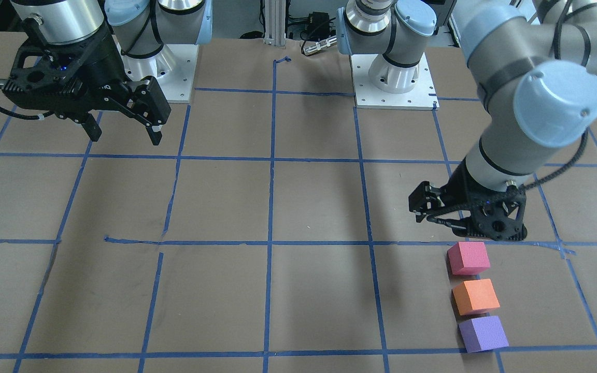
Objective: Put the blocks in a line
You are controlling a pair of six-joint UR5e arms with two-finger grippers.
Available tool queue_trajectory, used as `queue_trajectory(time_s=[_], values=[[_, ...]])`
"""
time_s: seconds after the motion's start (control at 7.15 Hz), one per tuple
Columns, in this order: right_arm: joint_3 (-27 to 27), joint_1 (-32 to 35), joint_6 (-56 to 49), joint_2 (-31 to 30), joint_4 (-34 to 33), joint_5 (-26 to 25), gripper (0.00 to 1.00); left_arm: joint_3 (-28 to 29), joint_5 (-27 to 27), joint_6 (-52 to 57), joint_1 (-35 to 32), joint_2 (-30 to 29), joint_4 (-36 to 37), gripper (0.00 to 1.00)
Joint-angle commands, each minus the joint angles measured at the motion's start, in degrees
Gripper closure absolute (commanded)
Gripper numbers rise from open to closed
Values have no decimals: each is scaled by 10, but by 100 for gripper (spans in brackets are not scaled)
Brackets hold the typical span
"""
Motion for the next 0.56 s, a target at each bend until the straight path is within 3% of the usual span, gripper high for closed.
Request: queue_trajectory(time_s=[0.0,0.42], values=[[0,0,0,0,0,0,0,-6,-1,-4,-26,46,-26,0],[0,1,0,0,0,0,0,-6,-15,-35,-43,78,-26,0]])
